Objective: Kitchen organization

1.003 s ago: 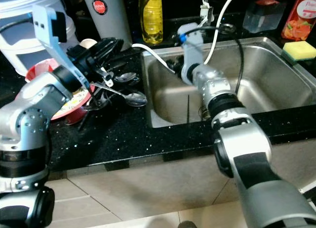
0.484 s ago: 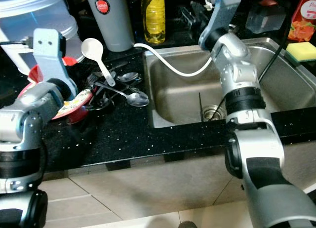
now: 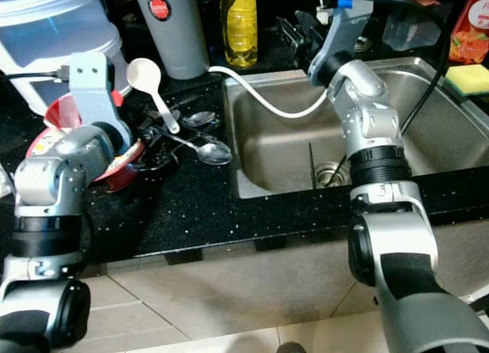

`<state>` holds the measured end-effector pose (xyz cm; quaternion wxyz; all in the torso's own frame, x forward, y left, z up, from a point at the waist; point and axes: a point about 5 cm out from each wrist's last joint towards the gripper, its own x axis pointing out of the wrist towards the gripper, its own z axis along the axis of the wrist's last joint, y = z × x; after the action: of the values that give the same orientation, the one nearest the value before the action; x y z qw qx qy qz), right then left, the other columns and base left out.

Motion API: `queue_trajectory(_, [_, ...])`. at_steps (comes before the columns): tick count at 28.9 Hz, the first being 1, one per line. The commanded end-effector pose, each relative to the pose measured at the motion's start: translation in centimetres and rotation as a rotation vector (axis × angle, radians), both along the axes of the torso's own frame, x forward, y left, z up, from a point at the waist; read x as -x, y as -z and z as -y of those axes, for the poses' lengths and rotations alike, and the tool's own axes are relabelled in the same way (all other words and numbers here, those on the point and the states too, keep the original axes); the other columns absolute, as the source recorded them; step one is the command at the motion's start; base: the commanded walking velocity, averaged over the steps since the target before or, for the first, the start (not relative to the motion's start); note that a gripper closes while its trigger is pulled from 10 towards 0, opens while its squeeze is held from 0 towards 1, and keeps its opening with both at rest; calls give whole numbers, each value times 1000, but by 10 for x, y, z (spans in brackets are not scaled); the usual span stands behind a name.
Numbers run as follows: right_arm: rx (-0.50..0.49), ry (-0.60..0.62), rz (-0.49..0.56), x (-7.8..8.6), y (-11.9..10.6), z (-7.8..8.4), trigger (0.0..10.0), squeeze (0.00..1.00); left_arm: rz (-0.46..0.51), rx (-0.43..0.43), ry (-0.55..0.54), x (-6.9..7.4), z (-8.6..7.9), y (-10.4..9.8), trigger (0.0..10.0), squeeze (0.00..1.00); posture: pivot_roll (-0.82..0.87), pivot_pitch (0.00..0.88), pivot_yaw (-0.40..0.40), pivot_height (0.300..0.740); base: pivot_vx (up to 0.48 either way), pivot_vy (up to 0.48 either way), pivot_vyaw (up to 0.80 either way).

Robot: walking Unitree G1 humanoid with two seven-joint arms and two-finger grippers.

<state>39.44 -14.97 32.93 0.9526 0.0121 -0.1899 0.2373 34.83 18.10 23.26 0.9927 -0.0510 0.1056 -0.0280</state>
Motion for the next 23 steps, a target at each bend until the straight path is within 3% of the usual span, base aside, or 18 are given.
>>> queue_trajectory(1, [2,-4,-7,1,2,-2,10000,0,-34,27,-22,1,-3,8,10000,0,-7,15,44,740,0,0,0])
queue_trajectory(5, [1,-3,-9,1,3,-2,10000,0,-29,78,-40,1,-4,7,9804,0,-6,14,47,740,0,0,0])
queue_trajectory(6, [-2,-4,-9,1,3,-2,10000,0,-45,152,-91,3,-4,8,10000,0,-6,12,51,740,0,0,0])
queue_trajectory(9, [-4,-5,-9,2,4,-3,10000,0,-62,199,-130,5,-3,9,10000,0,-6,13,54,740,0,0,0])
queue_trajectory(10, [-8,-4,-13,3,5,-2,10000,0,-92,259,-157,12,2,11,10000,0,1,15,51,740,0,0,0])
queue_trajectory(19, [-11,-15,-16,4,5,-7,10000,0,-200,277,-154,14,5,34,10000,0,7,20,55,740,0,0,0])
queue_trajectory(20, [-13,-14,-16,4,5,-7,10000,0,-219,269,-172,14,3,38,8784,0,8,21,57,740,0,0,0])
queue_trajectory(21, [-13,-14,-16,4,5,-7,10000,0,-219,269,-172,14,3,38,8784,0,8,21,57,740,0,0,0])
queue_trajectory(23, [-17,-8,-18,5,6,-5,10000,0,-259,268,-209,15,-3,48,6745,0,6,22,62,740,0,0,0])
